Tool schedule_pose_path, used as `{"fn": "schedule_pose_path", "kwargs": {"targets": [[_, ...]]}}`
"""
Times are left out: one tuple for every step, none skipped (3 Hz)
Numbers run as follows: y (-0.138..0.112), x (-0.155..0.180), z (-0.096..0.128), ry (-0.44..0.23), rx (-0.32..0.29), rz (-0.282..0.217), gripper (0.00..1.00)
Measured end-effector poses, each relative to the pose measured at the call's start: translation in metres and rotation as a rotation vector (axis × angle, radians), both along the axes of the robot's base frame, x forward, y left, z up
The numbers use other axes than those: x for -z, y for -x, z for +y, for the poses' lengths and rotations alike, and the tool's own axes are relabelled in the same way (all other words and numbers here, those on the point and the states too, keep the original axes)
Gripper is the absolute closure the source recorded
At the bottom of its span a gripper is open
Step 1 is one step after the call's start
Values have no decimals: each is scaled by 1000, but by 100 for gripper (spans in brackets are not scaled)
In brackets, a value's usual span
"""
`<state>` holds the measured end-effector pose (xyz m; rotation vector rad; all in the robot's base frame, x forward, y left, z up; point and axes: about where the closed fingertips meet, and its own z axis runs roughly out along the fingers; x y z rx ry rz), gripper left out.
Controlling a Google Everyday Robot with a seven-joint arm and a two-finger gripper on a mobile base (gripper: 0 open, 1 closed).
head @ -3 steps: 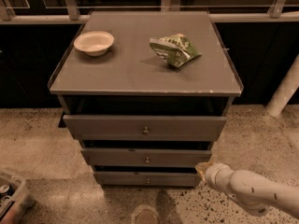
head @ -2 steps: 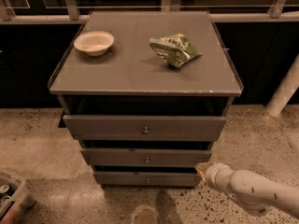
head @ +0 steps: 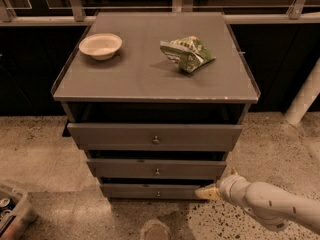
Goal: Close middle drawer
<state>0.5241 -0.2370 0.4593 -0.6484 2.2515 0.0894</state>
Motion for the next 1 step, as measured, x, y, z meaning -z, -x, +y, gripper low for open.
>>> {"fn": "schedule_pose_path", "kwargs": {"targets": [[0, 0, 0, 0, 0, 0, 0]]}}
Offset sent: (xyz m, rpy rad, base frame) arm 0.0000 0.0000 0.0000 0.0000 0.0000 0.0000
